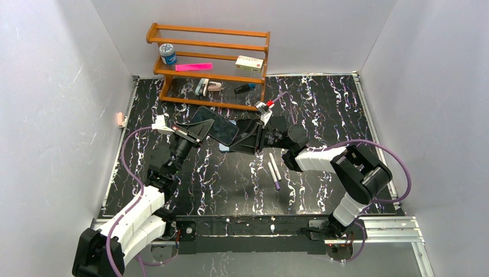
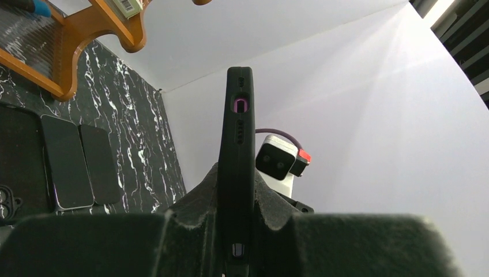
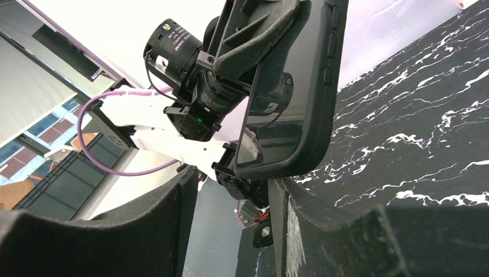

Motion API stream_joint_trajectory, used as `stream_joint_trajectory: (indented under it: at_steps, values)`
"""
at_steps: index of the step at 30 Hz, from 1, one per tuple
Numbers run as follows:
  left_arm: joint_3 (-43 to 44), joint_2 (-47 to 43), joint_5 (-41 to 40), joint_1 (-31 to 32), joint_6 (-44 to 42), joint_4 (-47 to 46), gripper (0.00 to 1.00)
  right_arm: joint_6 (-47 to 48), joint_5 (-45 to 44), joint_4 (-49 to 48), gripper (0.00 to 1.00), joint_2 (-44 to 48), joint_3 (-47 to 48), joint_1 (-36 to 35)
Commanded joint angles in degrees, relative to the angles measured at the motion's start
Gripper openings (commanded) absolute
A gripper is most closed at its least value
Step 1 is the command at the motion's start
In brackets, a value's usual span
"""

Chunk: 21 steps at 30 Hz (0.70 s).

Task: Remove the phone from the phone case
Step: Remove the phone case from the phone.

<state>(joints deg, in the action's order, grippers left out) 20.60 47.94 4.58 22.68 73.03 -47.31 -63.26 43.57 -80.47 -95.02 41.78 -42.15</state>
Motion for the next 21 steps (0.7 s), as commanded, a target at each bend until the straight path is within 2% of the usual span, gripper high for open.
stream_joint_trajectory:
  at_steps: [1, 10, 14, 21]
  values:
    - [-0.02, -1.19, -1.24, -0.16, 1.51, -5.82, 0.0, 2.06, -2.21, -2.05, 0.54, -0.68, 3.03, -0.57]
    - [-0.54, -1.18, -1.17, 0.34, 2.87, -6.77, 0.0, 3.33, -3.08, -2.1, 0.48, -1.71, 4.34, -0.9]
    - [-1.06, -1.6, -1.92, 0.37, 4.19, -6.85, 0.0, 5.86, -2.63, -2.05, 0.31, -1.92, 4.26, -1.11]
    - [-1.6, 0.01, -1.44, 0.39, 8.5, -6.83, 0.0, 18.05, 0.57, 0.71, 0.07, -0.91, 3.83, -1.14]
